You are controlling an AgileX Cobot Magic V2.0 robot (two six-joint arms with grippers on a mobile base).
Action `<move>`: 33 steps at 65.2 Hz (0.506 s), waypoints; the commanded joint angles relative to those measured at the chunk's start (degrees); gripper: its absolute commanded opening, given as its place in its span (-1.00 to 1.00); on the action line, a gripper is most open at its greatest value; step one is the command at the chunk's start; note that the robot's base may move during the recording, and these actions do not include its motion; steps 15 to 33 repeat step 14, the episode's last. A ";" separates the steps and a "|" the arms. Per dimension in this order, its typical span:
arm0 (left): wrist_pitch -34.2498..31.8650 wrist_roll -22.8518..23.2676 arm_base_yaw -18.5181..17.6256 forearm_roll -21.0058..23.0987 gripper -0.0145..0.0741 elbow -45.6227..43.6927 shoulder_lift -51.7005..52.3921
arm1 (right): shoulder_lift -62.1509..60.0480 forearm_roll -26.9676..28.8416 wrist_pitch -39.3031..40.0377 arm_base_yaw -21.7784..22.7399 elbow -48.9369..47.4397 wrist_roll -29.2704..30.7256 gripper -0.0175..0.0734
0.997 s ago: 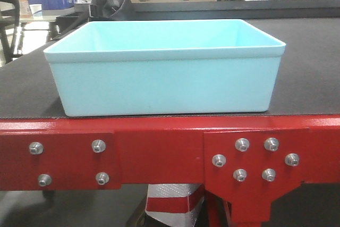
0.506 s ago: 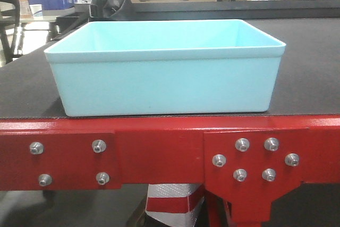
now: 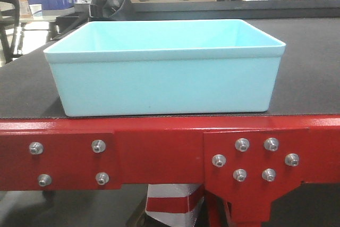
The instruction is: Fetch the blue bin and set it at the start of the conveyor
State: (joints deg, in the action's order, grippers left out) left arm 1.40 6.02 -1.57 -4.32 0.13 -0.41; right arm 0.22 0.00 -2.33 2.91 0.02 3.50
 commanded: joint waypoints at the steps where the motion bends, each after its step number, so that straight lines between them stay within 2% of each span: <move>1: -1.06 0.33 0.24 -0.14 -0.92 -0.13 0.41 | -0.22 0.43 1.05 0.27 -0.02 0.30 -0.98; 33: -1.06 0.33 0.24 -0.14 -0.92 -0.13 0.41 | -0.22 0.43 1.05 0.27 -0.02 0.30 -0.98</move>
